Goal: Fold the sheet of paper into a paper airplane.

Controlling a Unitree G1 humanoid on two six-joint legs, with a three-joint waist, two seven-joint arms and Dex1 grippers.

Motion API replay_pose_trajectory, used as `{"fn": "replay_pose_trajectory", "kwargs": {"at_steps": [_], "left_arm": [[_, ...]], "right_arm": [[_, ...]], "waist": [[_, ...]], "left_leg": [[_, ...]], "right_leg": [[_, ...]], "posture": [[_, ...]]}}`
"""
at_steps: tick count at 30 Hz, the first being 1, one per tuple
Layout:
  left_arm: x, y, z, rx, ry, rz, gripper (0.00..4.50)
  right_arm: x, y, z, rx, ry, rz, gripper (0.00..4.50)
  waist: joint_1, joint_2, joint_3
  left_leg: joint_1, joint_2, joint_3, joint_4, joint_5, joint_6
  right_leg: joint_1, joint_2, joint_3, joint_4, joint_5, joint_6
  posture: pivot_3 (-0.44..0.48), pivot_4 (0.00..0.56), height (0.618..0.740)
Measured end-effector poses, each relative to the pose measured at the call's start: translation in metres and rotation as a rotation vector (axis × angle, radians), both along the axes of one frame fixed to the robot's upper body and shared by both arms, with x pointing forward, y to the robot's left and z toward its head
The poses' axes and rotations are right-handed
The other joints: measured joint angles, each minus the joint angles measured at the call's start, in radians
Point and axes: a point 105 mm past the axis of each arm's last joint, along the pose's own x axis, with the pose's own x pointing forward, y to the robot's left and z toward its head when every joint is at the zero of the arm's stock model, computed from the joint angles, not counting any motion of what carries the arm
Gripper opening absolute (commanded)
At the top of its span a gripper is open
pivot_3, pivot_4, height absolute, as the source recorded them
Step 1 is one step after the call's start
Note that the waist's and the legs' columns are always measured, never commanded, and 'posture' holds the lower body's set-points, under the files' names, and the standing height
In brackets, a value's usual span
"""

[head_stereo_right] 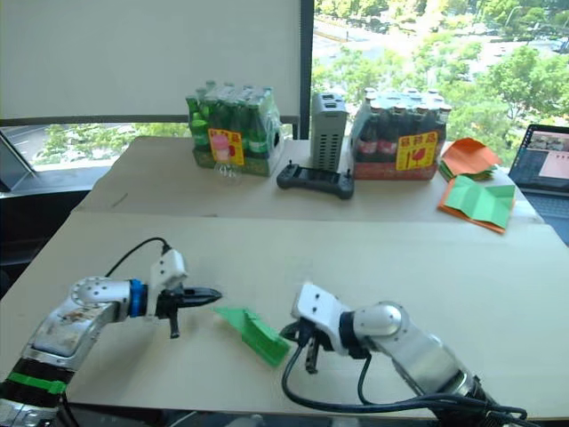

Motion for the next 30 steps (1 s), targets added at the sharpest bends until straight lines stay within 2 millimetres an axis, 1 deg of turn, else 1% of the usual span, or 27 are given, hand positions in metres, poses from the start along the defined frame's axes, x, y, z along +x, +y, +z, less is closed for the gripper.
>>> {"fn": "replay_pose_trajectory", "kwargs": {"at_steps": [2, 3, 6, 9, 11, 13, 15, 16, 17, 19, 21, 24, 26, 30], "left_arm": [[-0.009, 0.003, 0.008, -0.054, 0.009, 0.023, 0.0], [-0.014, 0.005, 0.009, -0.077, 0.025, 0.042, 0.0], [-0.031, 0.008, 0.001, -0.105, 0.085, 0.079, 0.85], [-0.046, 0.006, -0.004, -0.126, 0.136, 0.095, 1.86], [-0.05, 0.003, 0.0, -0.146, 0.142, 0.095, 2.55], [-0.051, 0.001, 0.005, -0.159, 0.133, 0.094, 3.2], [-0.051, 0.001, 0.006, -0.157, 0.133, 0.099, 3.86], [-0.051, 0.001, 0.006, -0.157, 0.132, 0.099, 4.19], [-0.051, 0.0, 0.006, -0.158, 0.133, 0.098, 4.48], [-0.051, -0.001, 0.006, -0.165, 0.137, 0.09, 4.48], [-0.053, -0.005, 0.005, -0.169, 0.149, 0.073, 4.48], [-0.054, -0.012, 0.004, -0.18, 0.161, 0.045, 4.48], [-0.055, -0.015, 0.006, -0.177, 0.152, 0.033, 4.48], [-0.054, -0.018, 0.005, -0.174, 0.152, 0.034, 4.48]], "right_arm": [[-0.003, 0.004, 0.012, 0.06, -0.011, 0.018, 0.02], [-0.004, 0.004, 0.017, 0.087, -0.013, 0.016, 0.3], [-0.001, 0.0, 0.023, 0.149, -0.005, -0.043, 1.23], [-0.003, -0.006, 0.025, 0.21, 0.029, -0.088, 2.29], [-0.009, -0.006, 0.029, 0.236, 0.035, -0.073, 2.96], [-0.02, -0.005, 0.032, 0.26, 0.061, -0.029, 3.68], [-0.028, -0.004, 0.034, 0.285, 0.09, 0.012, 4.34], [-0.032, -0.004, 0.034, 0.291, 0.106, 0.027, 4.5], [-0.035, -0.005, 0.033, 0.299, 0.142, 0.04, 4.5], [-0.047, -0.003, 0.027, 0.312, 0.24, 0.084, 4.5], [-0.058, -0.002, 0.016, 0.276, 0.318, 0.13, 4.5], [-0.067, 0.003, 0.006, 0.261, 0.386, 0.183, 4.5], [-0.064, 0.005, -0.002, 0.265, 0.41, 0.176, 4.5], [-0.044, 0.003, -0.015, 0.253, 0.395, 0.1, 4.5]], "waist": [[0.0, 0.0, 0.0], [-0.002, 0.0, 0.0], [-0.003, 0.0, 0.0], [0.002, 0.001, 0.001], [0.009, 0.001, 0.001], [0.011, 0.001, 0.001], [0.011, 0.001, 0.002], [0.011, 0.001, 0.002], [0.01, 0.001, 0.002], [0.009, 0.002, 0.002], [0.009, 0.002, 0.002], [0.007, 0.001, 0.002], [0.006, 0.001, 0.002], [0.006, 0.001, 0.002]], "left_leg": [[0.0, 0.0, 0.0, 0.0, 0.0, 0.001], [0.0, 0.0, 0.0, 0.0, -0.001, 0.001], [0.0, 0.0, 0.0, 0.0, -0.001, 0.001], [0.0, 0.0, 0.0, 0.0, -0.001, 0.001], [0.001, 0.0, 0.0, 0.0, -0.001, 0.001], [0.001, 0.0, 0.0, 0.0, -0.001, 0.002], [0.002, 0.0, 0.001, 0.0, -0.001, 0.002], [0.002, 0.0, 0.001, 0.0, -0.001, 0.002], [0.002, 0.0, 0.001, 0.0, -0.001, 0.002], [0.002, 0.0, 0.001, -0.001, -0.001, 0.002], [0.002, 0.0, 0.001, 0.0, -0.002, 0.002], [0.002, 0.0, 0.001, 0.0, -0.002, 0.002], [0.002, 0.0, 0.001, 0.0, -0.002, 0.002], [0.002, 0.0, 0.001, 0.0, -0.002, 0.002]], "right_leg": [[0.001, 0.0, 0.0, -0.001, 0.0, 0.0], [0.0, 0.0, 0.0, -0.002, 0.0, 0.0], [0.002, 0.0, 0.0, -0.003, 0.0, 0.0], [0.002, 0.0, 0.0, -0.003, 0.0, 0.0], [0.002, 0.0, 0.0, -0.003, 0.0, 0.0], [0.003, 0.0, 0.0, -0.003, 0.0, 0.0], [0.004, 0.0, 0.001, -0.003, 0.0, 0.0], [0.004, 0.0, 0.001, -0.003, 0.0, 0.0], [0.004, 0.0, 0.001, -0.003, 0.0, 0.0], [0.003, 0.0, 0.001, -0.003, 0.0, 0.0], [0.003, 0.0, 0.001, -0.003, 0.0, 0.0], [0.004, -0.001, 0.001, -0.003, 0.0, 0.0], [0.004, -0.001, 0.001, -0.003, 0.0, 0.0], [0.004, -0.001, 0.001, -0.003, 0.0, 0.0]], "posture": [[0.0, 0.15, 0.675], [0.0, 0.15, 0.675], [0.0, 0.15, 0.675], [0.0, 0.15, 0.675], [0.0, 0.15, 0.675], [0.0, 0.15, 0.675], [0.0, 0.15, 0.675], [0.0, 0.15, 0.675], [0.0, 0.15, 0.675], [0.0, 0.15, 0.675], [0.0, 0.15, 0.675], [0.0, 0.15, 0.675], [0.0, 0.15, 0.675], [0.0, 0.15, 0.675]]}}
